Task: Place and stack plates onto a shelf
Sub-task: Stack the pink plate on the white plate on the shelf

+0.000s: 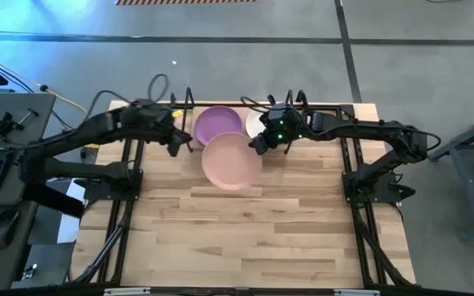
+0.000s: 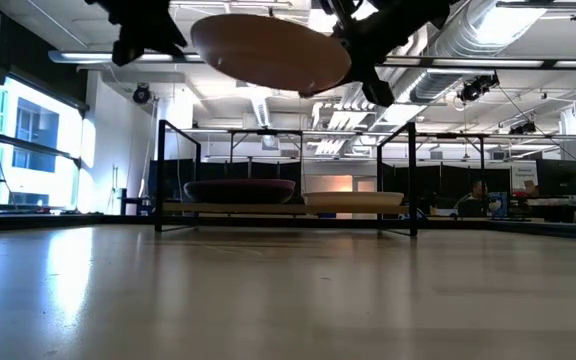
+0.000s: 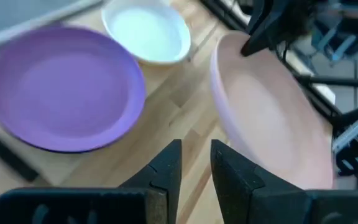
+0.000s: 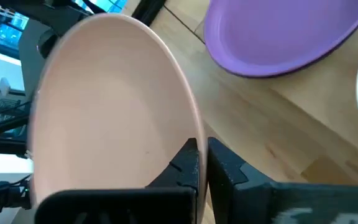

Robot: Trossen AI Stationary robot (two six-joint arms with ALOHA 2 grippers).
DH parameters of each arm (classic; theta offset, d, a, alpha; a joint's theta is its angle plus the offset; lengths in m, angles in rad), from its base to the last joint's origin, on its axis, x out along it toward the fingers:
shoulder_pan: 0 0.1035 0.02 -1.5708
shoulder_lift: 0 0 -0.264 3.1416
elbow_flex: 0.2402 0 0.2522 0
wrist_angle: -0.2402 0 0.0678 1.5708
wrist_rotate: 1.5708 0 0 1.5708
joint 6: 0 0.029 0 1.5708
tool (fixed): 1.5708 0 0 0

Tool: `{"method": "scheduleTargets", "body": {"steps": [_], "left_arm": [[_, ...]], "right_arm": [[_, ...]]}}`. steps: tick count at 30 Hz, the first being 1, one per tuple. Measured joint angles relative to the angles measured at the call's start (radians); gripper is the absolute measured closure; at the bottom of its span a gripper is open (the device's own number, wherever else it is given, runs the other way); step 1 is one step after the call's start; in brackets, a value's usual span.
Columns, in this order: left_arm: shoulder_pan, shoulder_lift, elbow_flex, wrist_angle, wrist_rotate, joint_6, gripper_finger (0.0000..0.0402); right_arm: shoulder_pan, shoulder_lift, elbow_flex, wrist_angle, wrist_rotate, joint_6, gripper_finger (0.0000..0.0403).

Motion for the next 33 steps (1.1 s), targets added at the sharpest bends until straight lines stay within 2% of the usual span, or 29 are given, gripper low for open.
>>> {"method": "scheduleTargets", "body": {"steps": [6,15,19,24,33], "left_arm": [[-0.003,-0.17,0.0,-0.008,-0.117,0.038,0.0326],[-0.004,-0.315,-0.088,0.048,-0.164,0.079,0.0368],[-0.004,-0.342,-0.138,0.074,-0.147,0.049,0.0394],[-0.004,-0.347,-0.17,0.077,-0.128,0.014,0.04],[-0.004,-0.348,-0.171,0.078,-0.11,0.006,0.0401]], "right_arm": [[-0.065,0.003,0.099,-0.052,0.07,-0.04,0.0401],[-0.275,0.041,0.312,-0.331,0.277,-0.2,0.0402],[-0.332,0.114,0.367,-0.42,0.283,-0.238,0.0403],[-0.339,0.218,0.425,-0.511,0.286,-0.307,0.0403],[-0.344,0.293,0.494,-0.607,0.405,-0.341,0.0403]]}}
